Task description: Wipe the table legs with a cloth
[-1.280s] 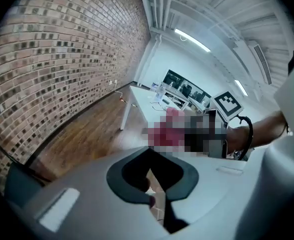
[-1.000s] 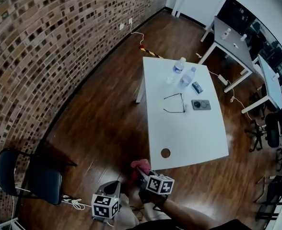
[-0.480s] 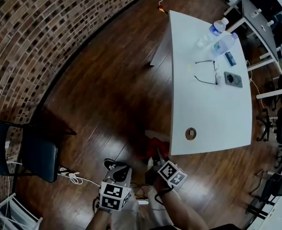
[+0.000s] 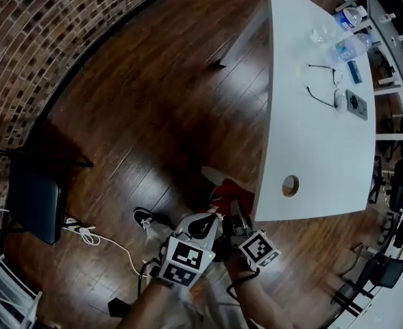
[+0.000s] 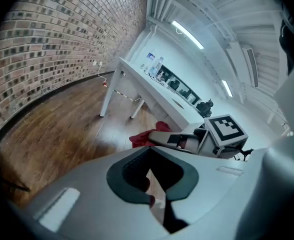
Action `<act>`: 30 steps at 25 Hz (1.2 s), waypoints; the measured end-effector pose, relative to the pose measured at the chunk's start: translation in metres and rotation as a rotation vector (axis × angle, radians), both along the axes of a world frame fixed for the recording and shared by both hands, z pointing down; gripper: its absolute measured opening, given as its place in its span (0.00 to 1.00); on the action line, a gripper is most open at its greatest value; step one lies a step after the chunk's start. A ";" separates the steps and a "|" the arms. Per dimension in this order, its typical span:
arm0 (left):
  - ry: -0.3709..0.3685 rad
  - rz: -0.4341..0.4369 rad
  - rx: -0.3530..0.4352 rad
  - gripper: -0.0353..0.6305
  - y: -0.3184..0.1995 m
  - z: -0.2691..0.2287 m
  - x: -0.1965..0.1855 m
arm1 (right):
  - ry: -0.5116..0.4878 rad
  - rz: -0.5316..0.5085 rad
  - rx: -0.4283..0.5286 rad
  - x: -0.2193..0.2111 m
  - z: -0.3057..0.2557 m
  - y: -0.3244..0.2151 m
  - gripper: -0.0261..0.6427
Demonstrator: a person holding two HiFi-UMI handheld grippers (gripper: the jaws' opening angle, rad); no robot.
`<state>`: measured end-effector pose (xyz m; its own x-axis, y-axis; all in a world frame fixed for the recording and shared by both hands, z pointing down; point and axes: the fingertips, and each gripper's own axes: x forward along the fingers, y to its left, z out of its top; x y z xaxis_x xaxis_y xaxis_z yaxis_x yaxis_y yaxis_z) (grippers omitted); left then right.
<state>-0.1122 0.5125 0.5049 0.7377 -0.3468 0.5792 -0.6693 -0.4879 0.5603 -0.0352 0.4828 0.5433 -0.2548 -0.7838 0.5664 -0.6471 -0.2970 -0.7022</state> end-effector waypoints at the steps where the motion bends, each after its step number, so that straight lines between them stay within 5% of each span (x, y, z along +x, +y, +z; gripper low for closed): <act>1: 0.003 0.004 0.008 0.05 -0.002 0.004 0.005 | -0.024 0.014 0.006 0.000 -0.001 -0.003 0.19; 7: 0.023 0.006 0.018 0.05 0.001 0.034 0.020 | -0.089 0.063 -0.031 0.006 0.017 -0.006 0.19; 30: 0.073 -0.134 -0.032 0.05 0.033 0.192 -0.019 | 0.047 -0.004 -0.164 0.005 0.206 0.008 0.19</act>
